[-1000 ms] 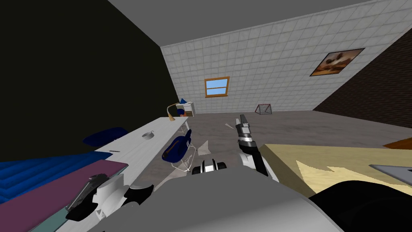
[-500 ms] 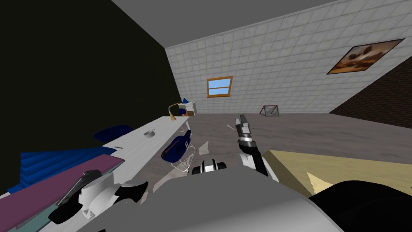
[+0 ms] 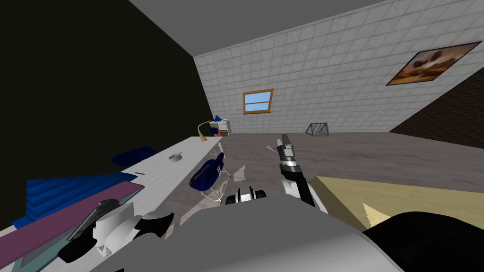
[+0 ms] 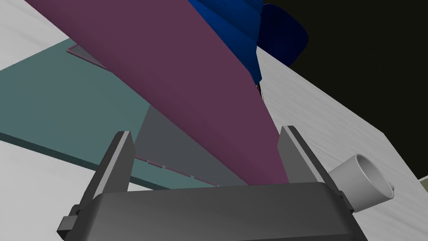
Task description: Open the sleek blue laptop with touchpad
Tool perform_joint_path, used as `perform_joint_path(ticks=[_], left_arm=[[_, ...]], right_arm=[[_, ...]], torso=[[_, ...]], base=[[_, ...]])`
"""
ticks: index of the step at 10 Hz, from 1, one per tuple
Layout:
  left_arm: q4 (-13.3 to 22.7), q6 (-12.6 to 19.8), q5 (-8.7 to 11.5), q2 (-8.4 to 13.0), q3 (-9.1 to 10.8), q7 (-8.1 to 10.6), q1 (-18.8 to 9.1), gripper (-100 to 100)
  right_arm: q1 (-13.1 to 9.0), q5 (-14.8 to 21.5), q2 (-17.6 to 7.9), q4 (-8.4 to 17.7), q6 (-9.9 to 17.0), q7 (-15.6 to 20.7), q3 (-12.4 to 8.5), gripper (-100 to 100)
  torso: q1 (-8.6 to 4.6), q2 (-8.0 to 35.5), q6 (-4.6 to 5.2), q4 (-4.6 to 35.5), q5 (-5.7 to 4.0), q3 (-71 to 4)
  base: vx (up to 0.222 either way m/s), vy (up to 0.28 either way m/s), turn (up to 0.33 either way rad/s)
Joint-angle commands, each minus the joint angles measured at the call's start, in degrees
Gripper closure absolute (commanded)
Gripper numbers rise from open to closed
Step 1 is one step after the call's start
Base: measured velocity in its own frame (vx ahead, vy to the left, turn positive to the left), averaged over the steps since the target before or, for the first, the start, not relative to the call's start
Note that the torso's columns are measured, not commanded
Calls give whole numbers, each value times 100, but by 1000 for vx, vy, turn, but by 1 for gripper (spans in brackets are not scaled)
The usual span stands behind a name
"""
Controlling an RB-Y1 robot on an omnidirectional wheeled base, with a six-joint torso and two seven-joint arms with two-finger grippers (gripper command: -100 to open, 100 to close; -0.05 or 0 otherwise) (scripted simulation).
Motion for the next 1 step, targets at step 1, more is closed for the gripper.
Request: perform_joint_path(ticks=[1], left_arm=[[0,0,0,0,0,0,0,0]], right_arm=[[0,0,0,0,0,0,0,0]], torso=[[0,-1,0,0,0,-1]], base=[[0,0,0]])
